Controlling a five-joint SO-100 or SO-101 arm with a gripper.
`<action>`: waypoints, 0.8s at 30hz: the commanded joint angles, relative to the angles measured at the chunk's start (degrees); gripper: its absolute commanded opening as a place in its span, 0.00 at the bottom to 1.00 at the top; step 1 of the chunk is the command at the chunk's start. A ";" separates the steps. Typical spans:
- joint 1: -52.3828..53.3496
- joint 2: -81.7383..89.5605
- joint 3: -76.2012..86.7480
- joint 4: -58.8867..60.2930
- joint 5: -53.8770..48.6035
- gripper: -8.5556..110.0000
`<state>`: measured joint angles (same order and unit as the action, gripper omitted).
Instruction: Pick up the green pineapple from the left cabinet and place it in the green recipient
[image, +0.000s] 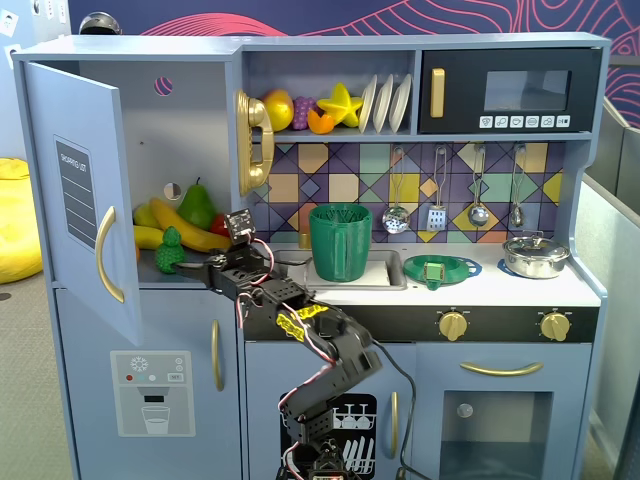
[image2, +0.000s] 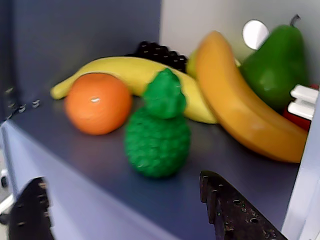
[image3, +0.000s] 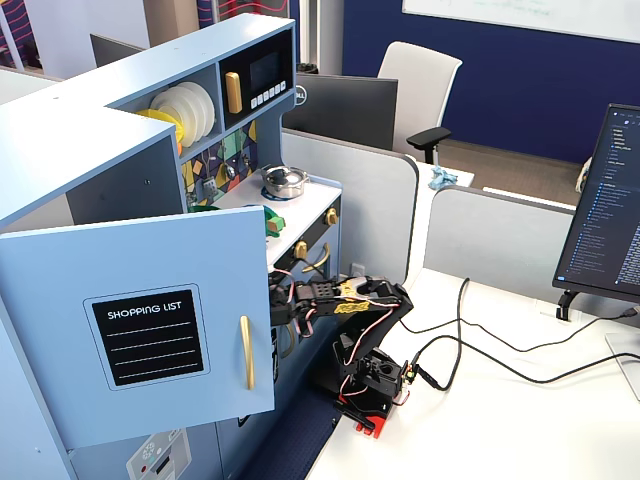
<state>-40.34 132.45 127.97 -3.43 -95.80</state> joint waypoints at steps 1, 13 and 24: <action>1.23 -4.57 -5.98 -6.33 2.02 0.37; 0.53 -18.11 -10.55 -17.93 1.14 0.36; 0.18 -25.66 -15.47 -19.07 1.49 0.35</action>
<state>-40.08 107.14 117.25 -20.57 -94.57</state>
